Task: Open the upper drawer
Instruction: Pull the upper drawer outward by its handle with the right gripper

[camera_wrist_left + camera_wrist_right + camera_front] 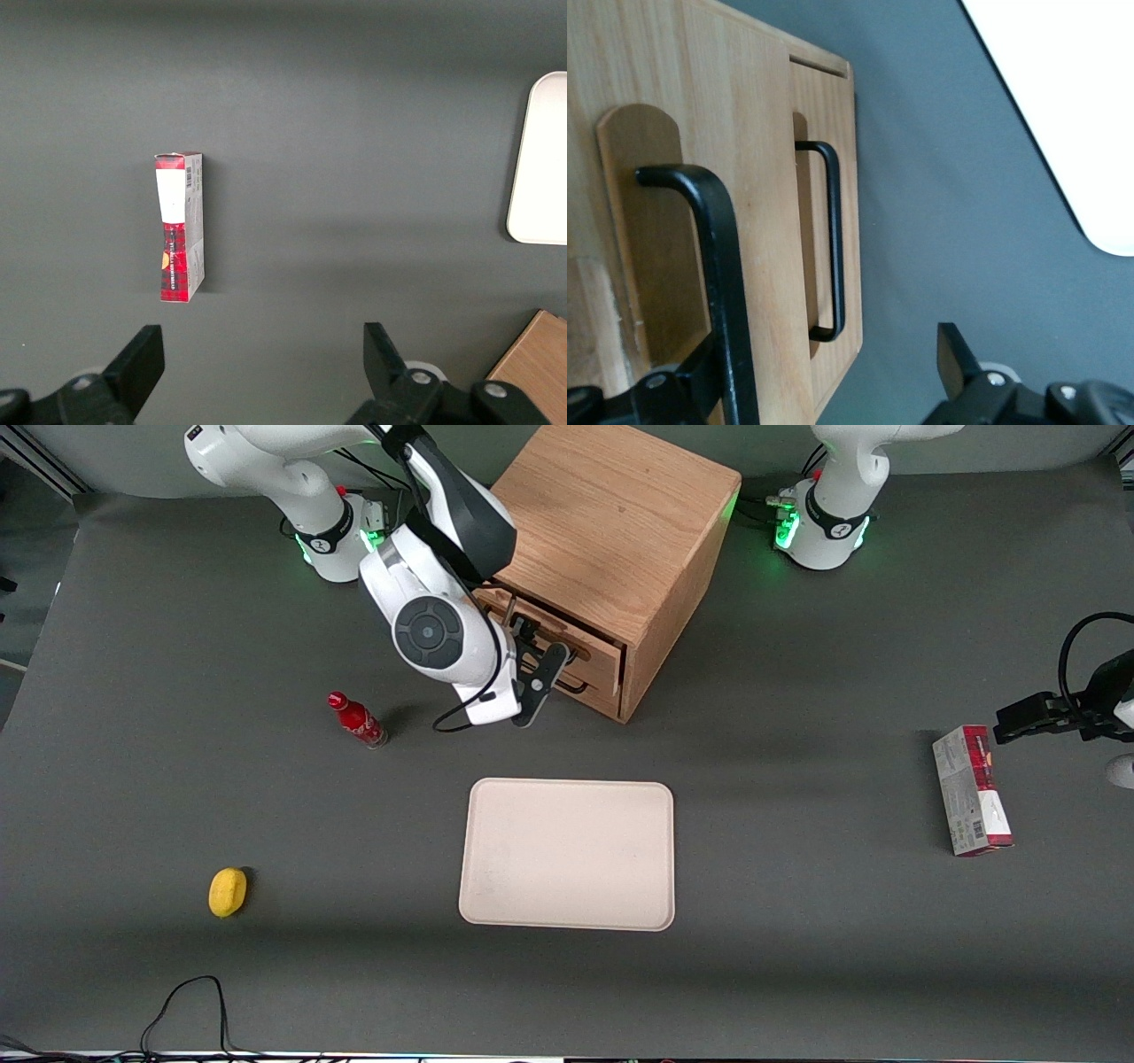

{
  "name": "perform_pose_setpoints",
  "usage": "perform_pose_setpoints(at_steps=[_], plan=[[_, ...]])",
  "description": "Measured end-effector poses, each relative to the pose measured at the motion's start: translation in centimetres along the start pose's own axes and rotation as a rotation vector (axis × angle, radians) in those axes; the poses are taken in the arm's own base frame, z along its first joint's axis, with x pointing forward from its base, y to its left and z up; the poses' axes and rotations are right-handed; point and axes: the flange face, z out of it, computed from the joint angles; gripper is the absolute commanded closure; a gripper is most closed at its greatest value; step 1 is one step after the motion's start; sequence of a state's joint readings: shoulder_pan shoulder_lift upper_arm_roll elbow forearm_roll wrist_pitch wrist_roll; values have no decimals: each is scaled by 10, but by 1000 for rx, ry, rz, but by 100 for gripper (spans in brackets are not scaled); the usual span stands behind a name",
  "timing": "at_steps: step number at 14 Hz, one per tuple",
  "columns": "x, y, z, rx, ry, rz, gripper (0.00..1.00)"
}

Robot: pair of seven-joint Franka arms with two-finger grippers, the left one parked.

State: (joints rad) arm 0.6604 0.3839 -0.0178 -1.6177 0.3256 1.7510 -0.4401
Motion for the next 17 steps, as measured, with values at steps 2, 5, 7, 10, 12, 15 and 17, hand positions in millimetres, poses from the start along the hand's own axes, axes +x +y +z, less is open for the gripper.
perform_pose_setpoints(at_steps=[2, 5, 7, 10, 12, 15, 17], plan=[[-2, 8, -4, -3, 13, 4, 0], [-1, 16, -9, -11, 28, 12, 0], [-1, 25, -13, -12, 36, 10, 0], [-1, 32, -14, -12, 40, -9, 0], [-1, 37, -16, -13, 46, -13, 0], [-2, 44, -17, -15, 51, -24, 0], [-4, 52, -19, -16, 55, -26, 0]])
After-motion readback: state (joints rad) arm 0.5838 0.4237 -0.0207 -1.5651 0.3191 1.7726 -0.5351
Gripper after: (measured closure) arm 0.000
